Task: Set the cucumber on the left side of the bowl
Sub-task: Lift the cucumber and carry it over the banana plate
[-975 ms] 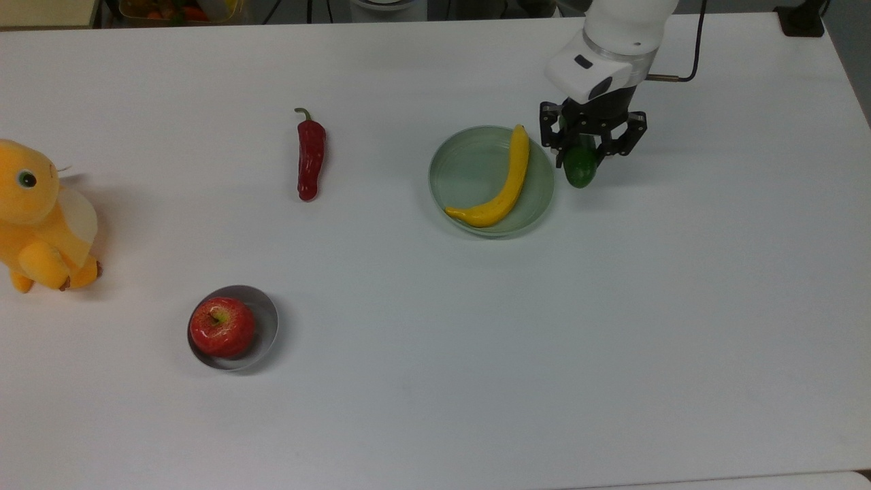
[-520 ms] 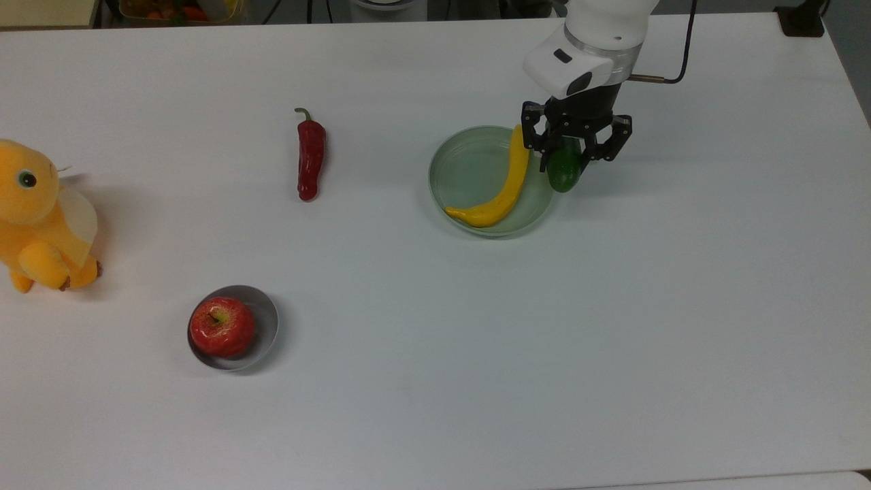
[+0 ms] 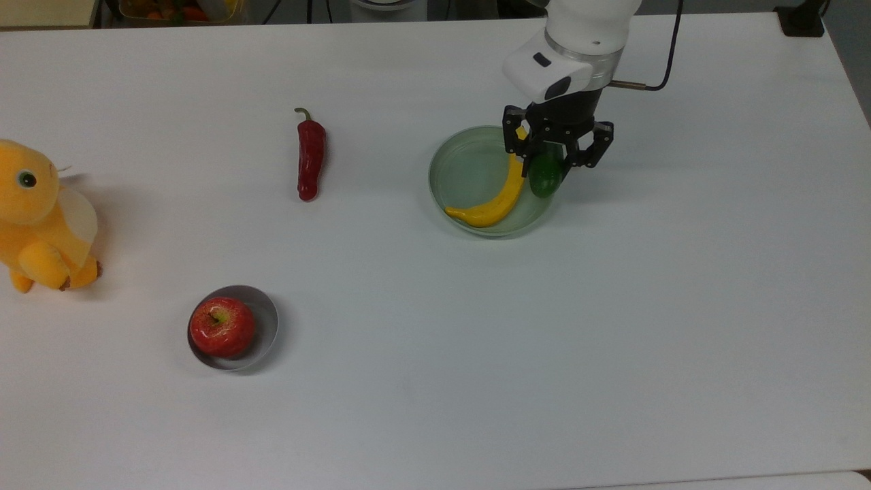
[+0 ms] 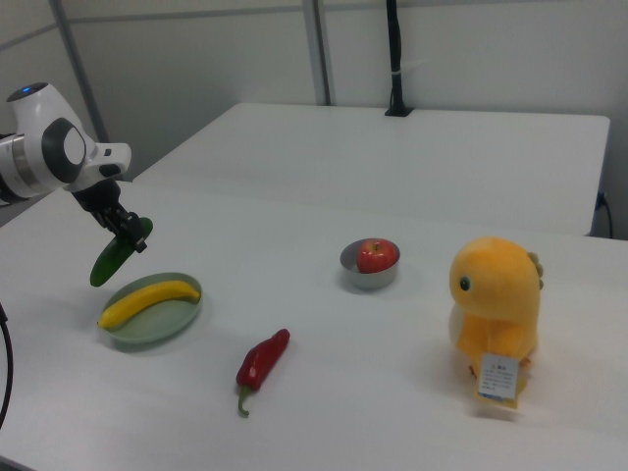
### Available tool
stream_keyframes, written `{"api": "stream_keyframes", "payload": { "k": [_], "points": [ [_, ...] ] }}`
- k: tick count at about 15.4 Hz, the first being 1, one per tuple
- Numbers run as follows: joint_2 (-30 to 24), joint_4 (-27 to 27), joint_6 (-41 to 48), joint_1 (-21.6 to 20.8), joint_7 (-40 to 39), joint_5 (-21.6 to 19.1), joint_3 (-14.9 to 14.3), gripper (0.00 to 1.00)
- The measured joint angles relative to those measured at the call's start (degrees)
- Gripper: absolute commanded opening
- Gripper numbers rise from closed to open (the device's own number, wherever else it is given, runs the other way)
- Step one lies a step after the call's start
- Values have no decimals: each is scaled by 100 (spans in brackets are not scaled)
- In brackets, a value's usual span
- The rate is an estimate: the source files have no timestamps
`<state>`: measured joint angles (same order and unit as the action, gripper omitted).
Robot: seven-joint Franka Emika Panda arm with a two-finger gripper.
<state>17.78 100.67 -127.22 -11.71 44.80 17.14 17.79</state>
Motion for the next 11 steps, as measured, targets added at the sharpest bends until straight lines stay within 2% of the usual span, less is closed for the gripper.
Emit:
{"api": "stream_keyframes", "payload": {
  "k": [7,11],
  "points": [
    [-12,0,0,31,-55,3,-88,0],
    [-13,0,0,36,-653,13,-490,0]
  ]
}}
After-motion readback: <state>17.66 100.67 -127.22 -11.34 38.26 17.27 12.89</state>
